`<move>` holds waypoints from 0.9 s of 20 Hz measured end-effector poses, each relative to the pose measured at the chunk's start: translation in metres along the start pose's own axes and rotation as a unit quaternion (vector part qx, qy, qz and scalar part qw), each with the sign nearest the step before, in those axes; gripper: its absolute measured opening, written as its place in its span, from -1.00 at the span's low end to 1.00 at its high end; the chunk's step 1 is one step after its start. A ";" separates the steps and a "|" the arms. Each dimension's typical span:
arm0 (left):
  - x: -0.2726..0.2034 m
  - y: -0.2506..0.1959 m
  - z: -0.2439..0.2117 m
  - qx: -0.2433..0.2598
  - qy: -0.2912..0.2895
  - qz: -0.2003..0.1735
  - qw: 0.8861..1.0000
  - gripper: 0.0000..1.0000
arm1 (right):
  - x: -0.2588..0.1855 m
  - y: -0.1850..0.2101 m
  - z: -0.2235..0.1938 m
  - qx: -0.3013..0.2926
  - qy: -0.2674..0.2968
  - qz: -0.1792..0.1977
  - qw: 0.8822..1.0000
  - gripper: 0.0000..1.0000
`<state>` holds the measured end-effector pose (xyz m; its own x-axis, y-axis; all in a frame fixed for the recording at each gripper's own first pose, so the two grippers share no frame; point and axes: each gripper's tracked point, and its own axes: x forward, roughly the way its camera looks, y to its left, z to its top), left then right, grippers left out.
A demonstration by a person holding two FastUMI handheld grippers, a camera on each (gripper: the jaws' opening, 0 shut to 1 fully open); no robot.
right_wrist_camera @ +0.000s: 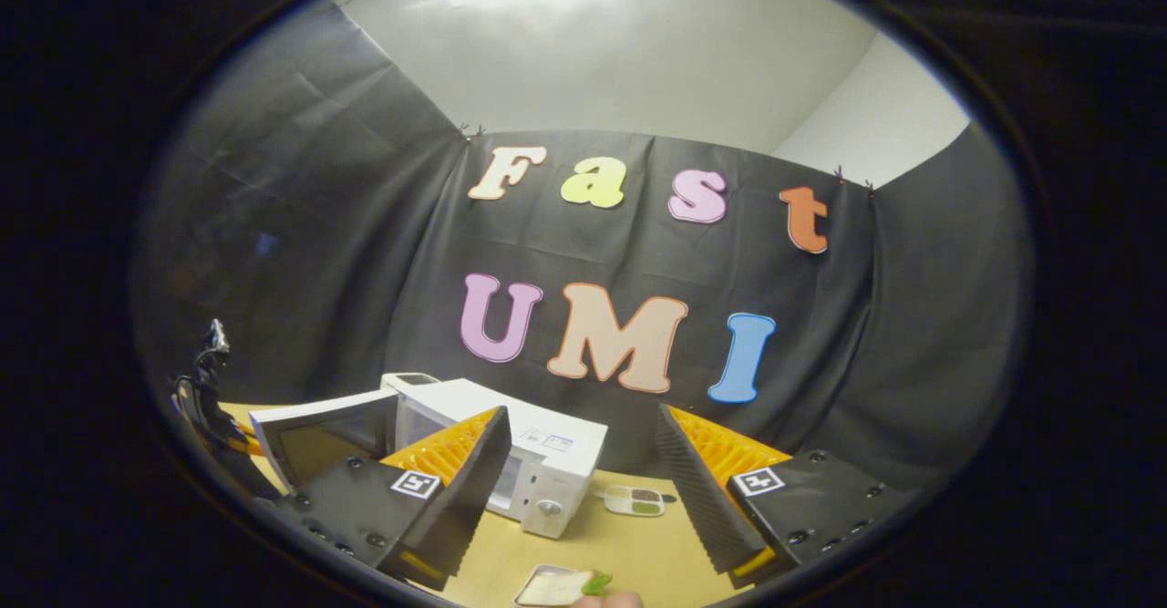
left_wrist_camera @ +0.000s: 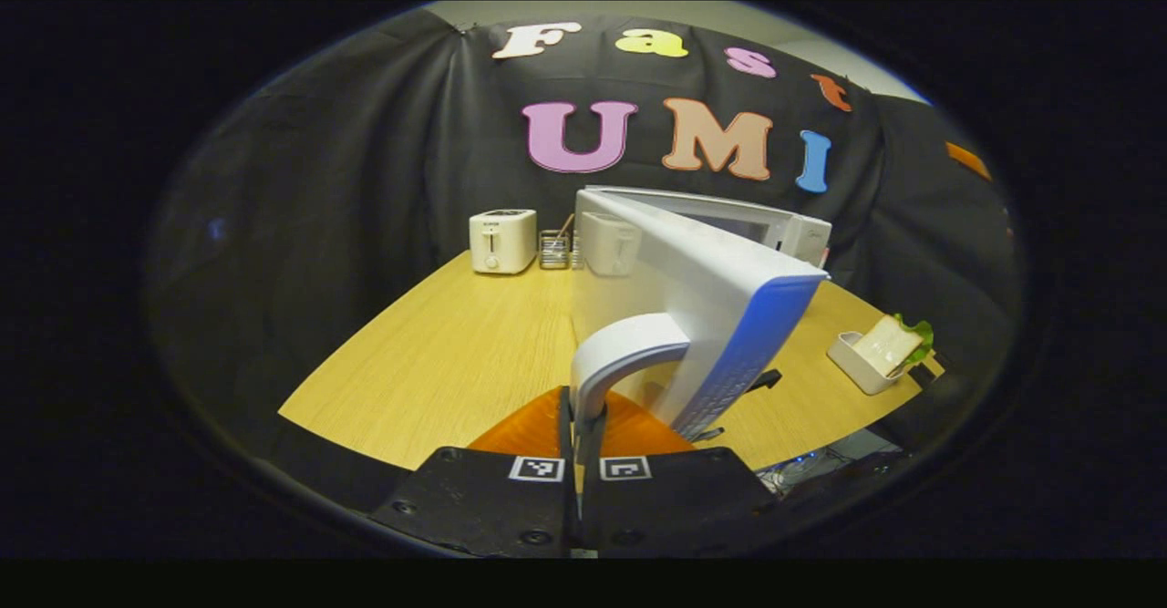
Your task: Open the microwave oven with the left hand, put the food in, and close the microwave oven.
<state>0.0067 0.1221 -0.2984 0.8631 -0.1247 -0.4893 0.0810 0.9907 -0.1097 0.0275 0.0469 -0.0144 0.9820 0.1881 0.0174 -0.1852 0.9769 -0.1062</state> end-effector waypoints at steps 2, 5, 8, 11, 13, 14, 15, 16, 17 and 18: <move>-0.001 -0.002 -0.004 -0.003 0.003 -0.003 1.000 -0.94 | -0.003 0.000 -0.002 -0.001 0.001 -0.002 1.000 0.94; 0.000 -0.005 -0.004 0.012 0.002 -0.001 1.000 -0.88 | -0.008 -0.007 -0.004 0.002 0.003 -0.011 1.000 0.94; 0.001 -0.002 -0.004 0.008 0.005 0.003 1.000 -0.87 | -0.010 -0.014 -0.008 0.002 0.007 -0.020 1.000 0.99; 0.001 -0.006 -0.004 0.021 0.010 0.004 1.000 -0.50 | -0.015 -0.021 -0.012 0.002 0.012 -0.028 1.000 0.94; 0.000 -0.003 -0.005 0.026 0.013 0.013 0.999 -0.28 | -0.018 -0.025 -0.018 0.006 0.018 -0.032 0.999 0.94; 0.001 0.000 -0.005 0.021 0.016 0.017 0.999 0.02 | -0.019 -0.027 -0.019 0.009 0.020 -0.035 0.999 0.94; 0.000 0.001 -0.007 0.018 0.019 0.022 0.999 0.35 | -0.021 -0.030 -0.020 0.012 0.021 -0.038 0.999 0.94; 0.003 -0.002 -0.011 0.014 0.022 0.017 1.000 0.67 | -0.021 -0.032 -0.022 0.014 0.023 -0.041 0.999 0.99; -0.001 -0.003 -0.016 0.017 0.036 0.021 0.999 1.00 | -0.023 -0.033 -0.024 0.015 0.025 -0.042 0.999 0.99; -0.004 -0.003 -0.019 0.026 0.042 0.023 0.999 0.99 | -0.024 -0.034 -0.025 0.015 0.025 -0.043 0.999 0.94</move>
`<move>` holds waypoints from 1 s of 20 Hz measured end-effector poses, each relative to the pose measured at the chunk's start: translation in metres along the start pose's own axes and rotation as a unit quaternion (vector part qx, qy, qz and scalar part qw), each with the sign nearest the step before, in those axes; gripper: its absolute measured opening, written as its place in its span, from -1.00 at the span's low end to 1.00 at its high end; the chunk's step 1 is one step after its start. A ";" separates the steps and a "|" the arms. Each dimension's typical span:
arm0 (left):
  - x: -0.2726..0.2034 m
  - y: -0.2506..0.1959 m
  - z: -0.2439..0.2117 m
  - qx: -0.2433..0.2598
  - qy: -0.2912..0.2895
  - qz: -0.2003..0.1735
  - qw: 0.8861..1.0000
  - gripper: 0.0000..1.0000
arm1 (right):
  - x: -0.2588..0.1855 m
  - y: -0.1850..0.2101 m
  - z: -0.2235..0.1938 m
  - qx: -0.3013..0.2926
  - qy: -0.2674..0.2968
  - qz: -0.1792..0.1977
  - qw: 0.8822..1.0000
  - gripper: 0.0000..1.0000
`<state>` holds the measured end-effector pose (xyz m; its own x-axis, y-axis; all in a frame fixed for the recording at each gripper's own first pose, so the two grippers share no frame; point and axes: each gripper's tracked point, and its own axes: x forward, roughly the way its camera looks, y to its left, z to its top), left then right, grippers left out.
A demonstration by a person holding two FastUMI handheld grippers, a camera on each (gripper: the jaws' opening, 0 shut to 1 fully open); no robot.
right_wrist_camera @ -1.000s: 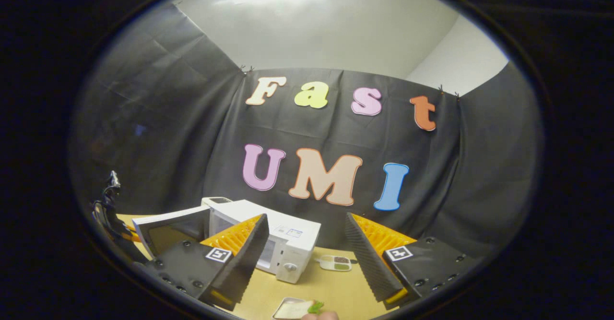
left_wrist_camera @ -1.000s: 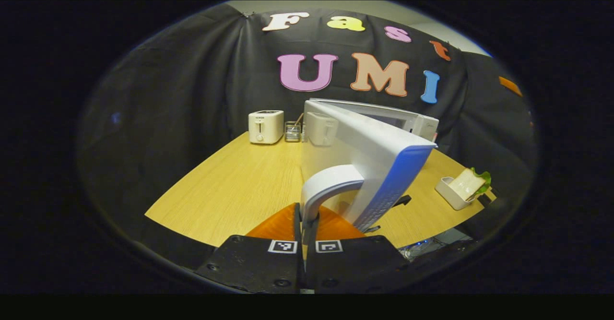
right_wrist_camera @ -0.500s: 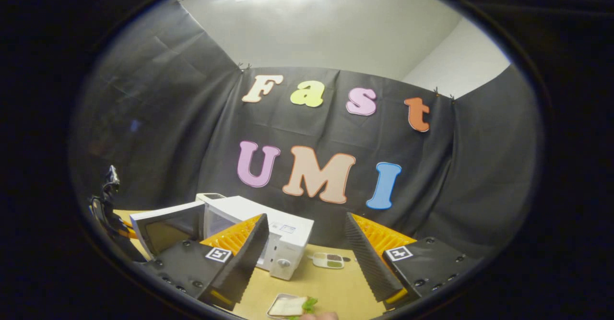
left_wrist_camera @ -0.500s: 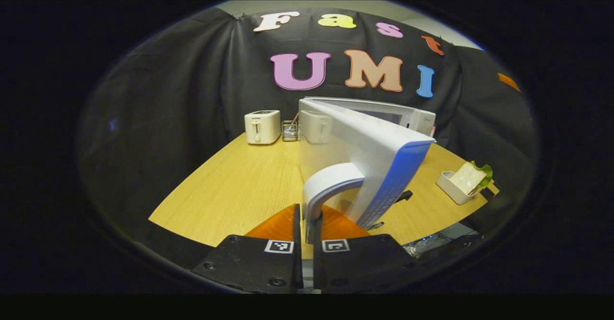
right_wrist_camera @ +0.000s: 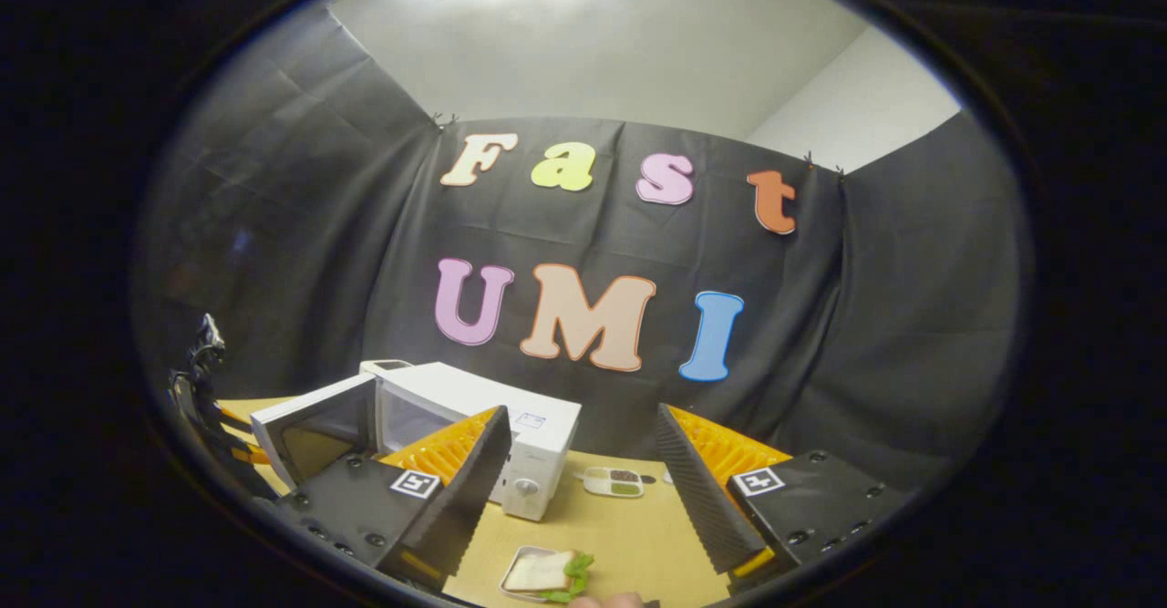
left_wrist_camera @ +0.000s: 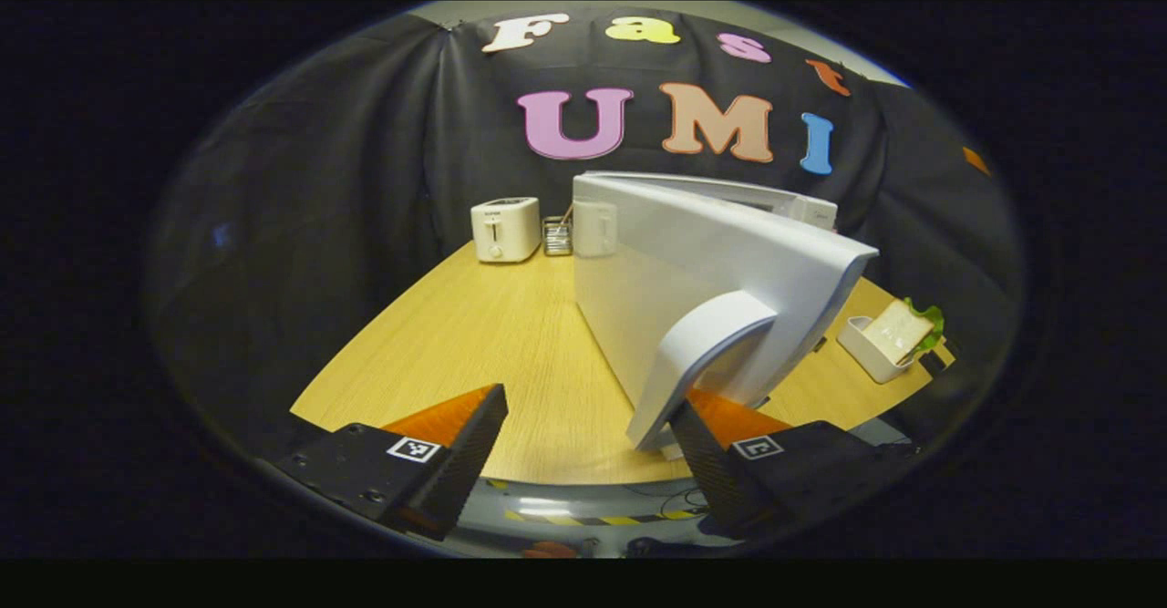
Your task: Open the microwave oven with the left hand, put the food in, and close the microwave oven.
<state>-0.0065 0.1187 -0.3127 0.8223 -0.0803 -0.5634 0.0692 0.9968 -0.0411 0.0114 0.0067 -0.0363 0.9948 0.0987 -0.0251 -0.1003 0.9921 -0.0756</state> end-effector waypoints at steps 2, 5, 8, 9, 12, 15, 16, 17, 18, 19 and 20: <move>-0.009 -0.002 -0.002 0.018 0.003 0.000 1.000 1.00 | 0.000 -0.002 -0.004 0.001 0.003 -0.003 1.000 0.94; -0.022 -0.008 -0.003 0.028 0.003 -0.005 1.000 0.99 | -0.001 -0.005 -0.015 0.006 0.014 -0.005 1.000 0.94; -0.042 -0.009 0.004 0.021 0.000 -0.007 1.000 0.98 | -0.002 -0.008 -0.033 0.010 0.031 -0.010 0.999 0.94; -0.049 -0.008 0.010 0.017 -0.006 -0.008 1.000 0.99 | -0.001 -0.007 -0.039 0.011 0.036 -0.010 0.999 0.94; -0.074 -0.007 0.031 -0.005 -0.022 -0.008 1.000 0.98 | 0.004 -0.008 -0.067 0.013 0.058 -0.018 0.998 0.99; -0.095 -0.009 0.069 -0.037 -0.051 -0.012 0.998 0.97 | 0.013 -0.011 -0.112 0.026 0.101 -0.034 0.994 0.94; -0.101 -0.011 0.084 -0.048 -0.062 -0.013 0.997 0.96 | 0.017 -0.010 -0.130 0.039 0.116 -0.037 0.992 0.96; -0.105 -0.013 0.102 -0.058 -0.077 -0.014 0.995 0.94 | 0.020 -0.010 -0.147 0.052 0.130 -0.041 0.989 0.96; -0.109 -0.016 0.119 -0.071 -0.095 -0.013 0.993 0.94 | 0.022 -0.010 -0.166 0.061 0.149 -0.044 0.986 0.94; -0.111 -0.022 0.136 -0.083 -0.109 -0.016 0.990 0.94 | 0.024 -0.011 -0.188 0.068 0.169 -0.047 0.982 0.94; -0.112 -0.029 0.152 -0.094 -0.122 -0.015 0.988 0.93 | 0.026 -0.012 -0.211 0.077 0.191 -0.048 0.977 0.96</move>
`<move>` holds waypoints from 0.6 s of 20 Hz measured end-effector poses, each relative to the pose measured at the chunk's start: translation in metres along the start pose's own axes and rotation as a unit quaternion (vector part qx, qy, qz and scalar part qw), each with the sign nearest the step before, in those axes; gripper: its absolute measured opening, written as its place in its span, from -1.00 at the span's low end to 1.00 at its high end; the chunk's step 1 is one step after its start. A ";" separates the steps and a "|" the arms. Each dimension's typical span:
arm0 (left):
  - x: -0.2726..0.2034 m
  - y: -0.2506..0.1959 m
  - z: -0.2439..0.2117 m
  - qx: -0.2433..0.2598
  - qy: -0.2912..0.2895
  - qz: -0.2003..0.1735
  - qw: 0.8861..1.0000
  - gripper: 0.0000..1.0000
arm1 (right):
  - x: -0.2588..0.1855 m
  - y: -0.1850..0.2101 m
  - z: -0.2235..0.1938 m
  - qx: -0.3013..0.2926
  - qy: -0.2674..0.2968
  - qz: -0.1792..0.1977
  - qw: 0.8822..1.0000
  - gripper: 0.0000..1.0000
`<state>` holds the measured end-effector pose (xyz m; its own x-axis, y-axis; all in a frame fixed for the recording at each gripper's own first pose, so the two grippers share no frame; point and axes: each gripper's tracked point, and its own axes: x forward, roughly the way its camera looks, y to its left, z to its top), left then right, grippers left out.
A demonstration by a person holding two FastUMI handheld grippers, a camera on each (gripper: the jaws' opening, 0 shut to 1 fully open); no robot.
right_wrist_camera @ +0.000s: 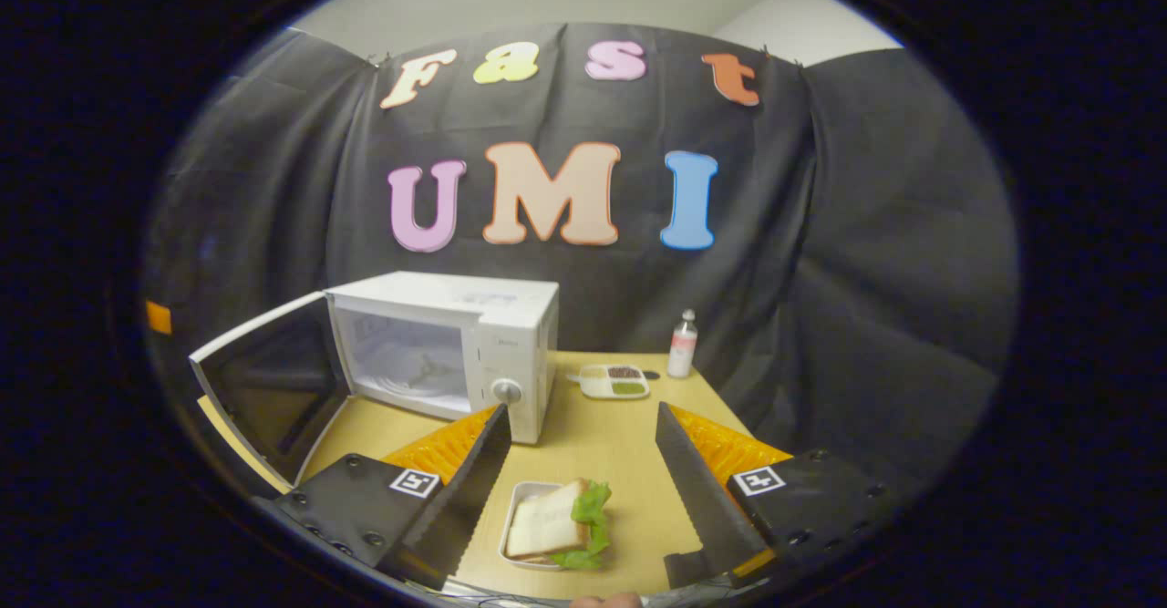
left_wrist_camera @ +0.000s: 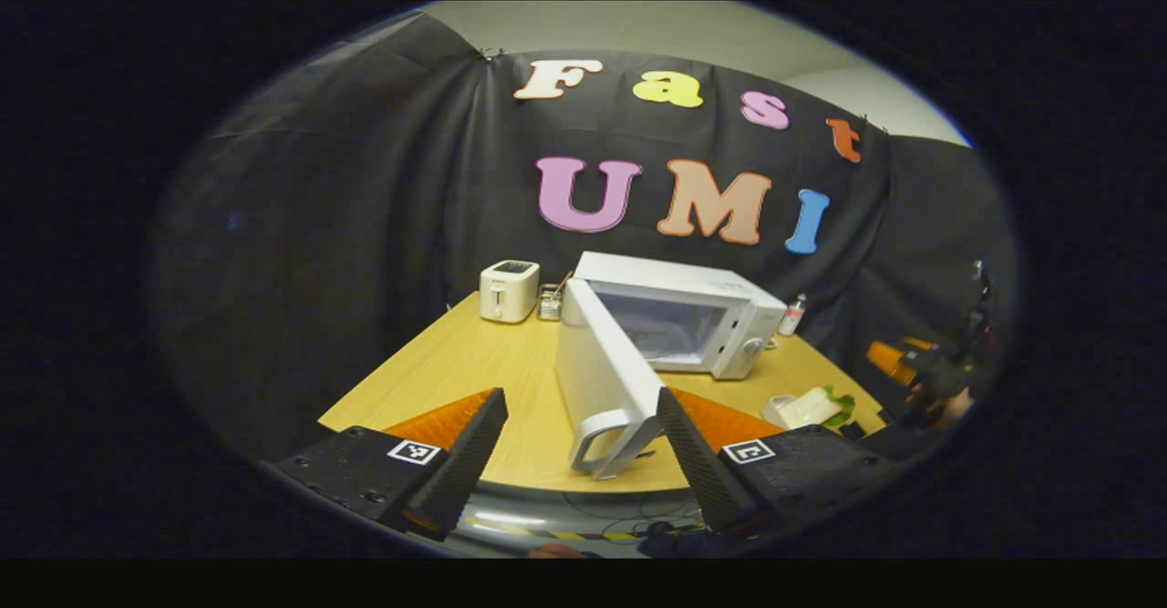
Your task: Open the microwave oven with the left hand, put the food in, and close the microwave oven.
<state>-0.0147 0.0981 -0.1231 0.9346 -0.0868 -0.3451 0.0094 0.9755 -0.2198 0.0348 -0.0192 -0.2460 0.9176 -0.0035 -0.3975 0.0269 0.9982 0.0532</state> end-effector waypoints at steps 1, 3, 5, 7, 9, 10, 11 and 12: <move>0.004 -0.009 0.012 -0.008 -0.012 -0.001 1.000 0.97 | 0.009 -0.002 -0.018 0.009 0.023 0.000 1.000 0.96; 0.013 -0.033 0.030 -0.028 -0.030 -0.019 0.999 0.92 | 0.023 -0.009 -0.054 0.025 0.067 -0.003 0.997 0.96; 0.024 -0.057 0.037 -0.050 -0.030 -0.041 0.997 0.92 | 0.036 -0.014 -0.088 0.039 0.110 -0.004 0.993 0.96; 0.034 -0.069 0.040 -0.064 -0.030 -0.048 0.996 0.92 | 0.043 -0.017 -0.118 0.057 0.150 -0.004 0.987 0.96; 0.042 -0.081 0.044 -0.069 -0.029 -0.056 0.996 0.97 | 0.046 -0.014 -0.140 0.084 0.185 0.000 0.979 0.94; 0.046 -0.087 0.041 -0.065 -0.023 -0.059 0.996 0.92 | 0.045 -0.011 -0.145 0.094 0.188 0.005 0.978 0.86; 0.051 -0.089 0.035 -0.060 -0.014 -0.061 0.996 0.97 | 0.047 -0.010 -0.146 0.098 0.188 0.006 0.977 0.96; 0.053 -0.093 0.032 -0.054 -0.007 -0.063 0.997 0.93 | 0.048 -0.009 -0.148 0.100 0.190 0.009 0.977 0.87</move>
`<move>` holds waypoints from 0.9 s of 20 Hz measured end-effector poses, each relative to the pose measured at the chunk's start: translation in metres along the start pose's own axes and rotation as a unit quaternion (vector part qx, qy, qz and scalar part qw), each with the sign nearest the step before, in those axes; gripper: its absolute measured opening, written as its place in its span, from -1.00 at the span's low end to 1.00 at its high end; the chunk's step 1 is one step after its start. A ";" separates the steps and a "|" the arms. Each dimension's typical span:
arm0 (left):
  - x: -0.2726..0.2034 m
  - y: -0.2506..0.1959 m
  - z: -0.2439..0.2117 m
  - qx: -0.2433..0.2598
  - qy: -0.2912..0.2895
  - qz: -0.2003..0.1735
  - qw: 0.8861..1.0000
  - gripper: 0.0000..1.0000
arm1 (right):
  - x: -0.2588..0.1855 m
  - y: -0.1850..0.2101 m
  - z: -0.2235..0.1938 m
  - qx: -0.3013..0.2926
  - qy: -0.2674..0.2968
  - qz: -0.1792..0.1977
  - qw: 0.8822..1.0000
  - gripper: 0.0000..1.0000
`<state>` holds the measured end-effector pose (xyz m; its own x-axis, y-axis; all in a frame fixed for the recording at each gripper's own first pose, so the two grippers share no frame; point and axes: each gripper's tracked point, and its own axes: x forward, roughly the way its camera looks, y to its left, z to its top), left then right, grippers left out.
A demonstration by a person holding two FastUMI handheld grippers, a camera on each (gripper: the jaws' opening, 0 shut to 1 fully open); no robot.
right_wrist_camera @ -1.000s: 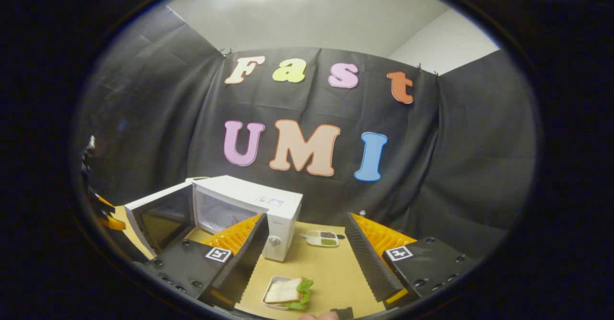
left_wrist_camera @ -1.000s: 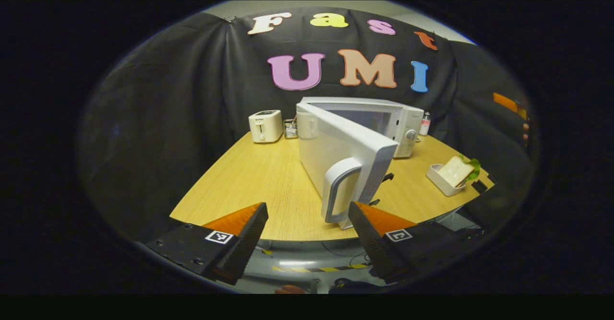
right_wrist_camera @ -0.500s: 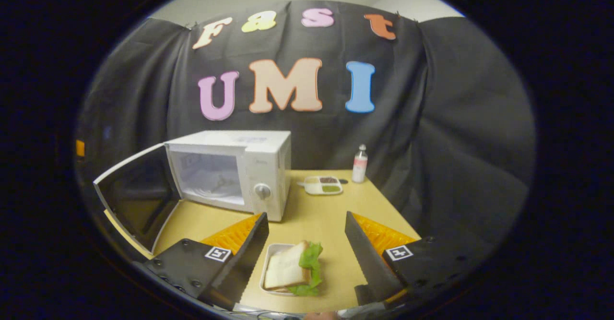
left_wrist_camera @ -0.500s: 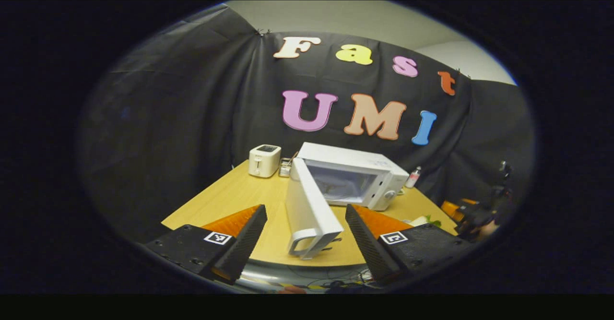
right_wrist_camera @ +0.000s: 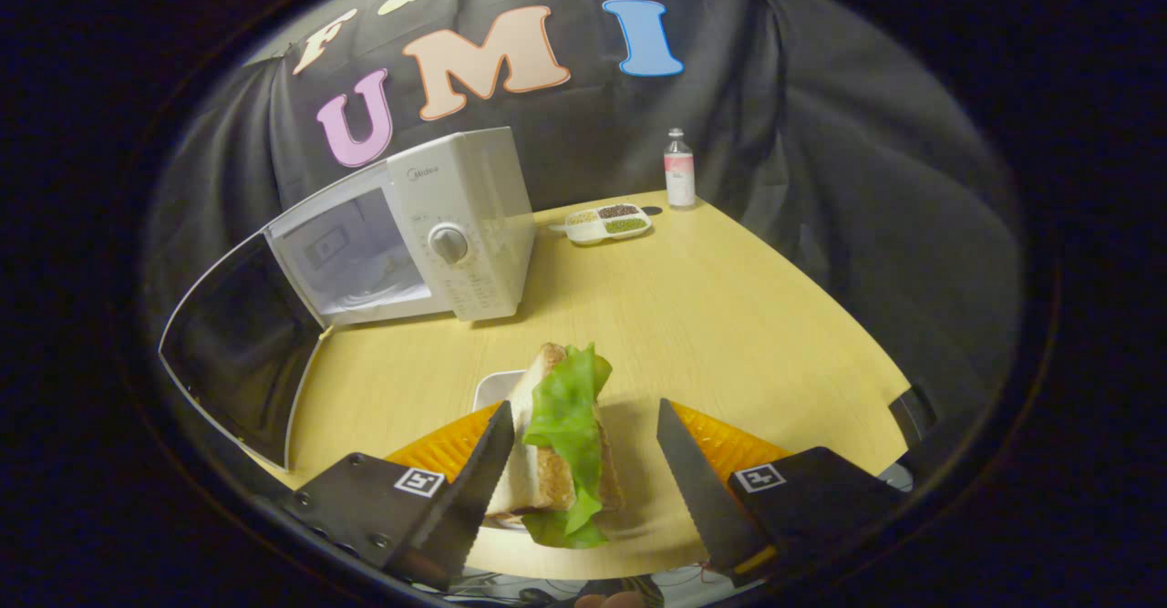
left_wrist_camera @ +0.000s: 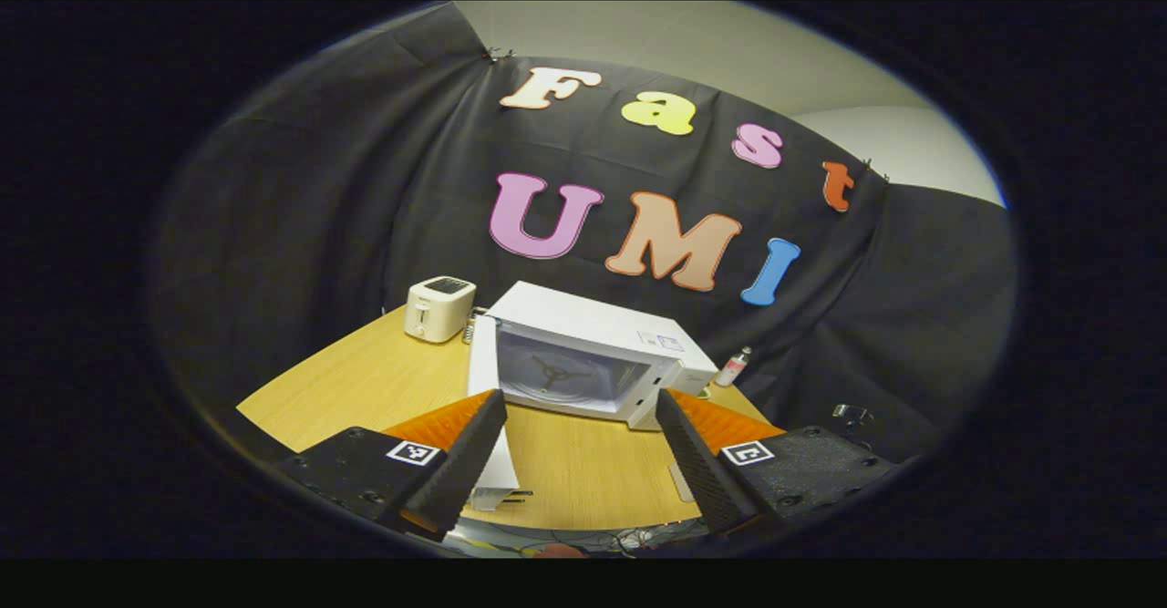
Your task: Open the microwave oven with the left hand, put the food in, and close the microwave oven.
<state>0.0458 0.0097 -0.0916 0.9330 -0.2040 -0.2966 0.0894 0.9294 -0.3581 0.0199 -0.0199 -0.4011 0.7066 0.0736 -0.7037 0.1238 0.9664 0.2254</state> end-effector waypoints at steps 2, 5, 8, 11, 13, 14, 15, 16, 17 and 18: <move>0.006 -0.007 -0.001 0.004 0.006 -0.008 1.000 0.93 | 0.003 0.006 -0.006 0.004 0.010 0.007 1.000 0.98; 0.010 -0.014 0.000 0.010 0.009 -0.016 1.000 0.93 | 0.005 0.014 -0.016 0.006 0.024 0.017 1.000 0.94; 0.013 -0.017 -0.005 0.015 0.015 -0.020 1.000 0.93 | 0.001 0.021 -0.026 0.013 0.040 0.029 0.999 0.73; 0.013 -0.016 -0.010 0.007 0.023 -0.019 1.000 0.93 | 0.001 0.024 -0.029 0.021 0.048 0.036 0.998 0.62; 0.013 -0.014 -0.013 0.002 0.025 -0.018 1.000 0.93 | -0.001 0.024 -0.027 0.022 0.048 0.039 0.998 0.62; 0.014 -0.013 -0.014 -0.001 0.027 -0.016 1.000 0.93 | 0.000 0.026 -0.027 0.026 0.052 0.041 0.997 0.36; 0.014 -0.010 -0.015 -0.006 0.027 -0.013 1.000 0.93 | 0.000 0.027 -0.028 0.029 0.058 0.045 0.997 0.36; 0.014 -0.008 -0.016 -0.011 0.028 -0.010 1.000 0.93 | -0.002 0.028 -0.026 0.035 0.056 0.051 0.996 0.36; 0.014 -0.007 -0.015 -0.015 0.028 -0.008 0.999 0.94 | -0.004 0.030 -0.024 0.037 0.058 0.054 0.996 0.23; 0.014 -0.007 -0.016 -0.017 0.028 -0.007 0.999 0.94 | -0.004 0.031 -0.024 0.037 0.063 0.058 0.996 0.10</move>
<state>0.0521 -0.0048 -0.1075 0.9105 -0.2350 -0.3401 0.0894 0.9152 -0.3930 0.0039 0.0154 -0.4075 0.6261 0.2195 -0.7482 0.1005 0.9289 0.3565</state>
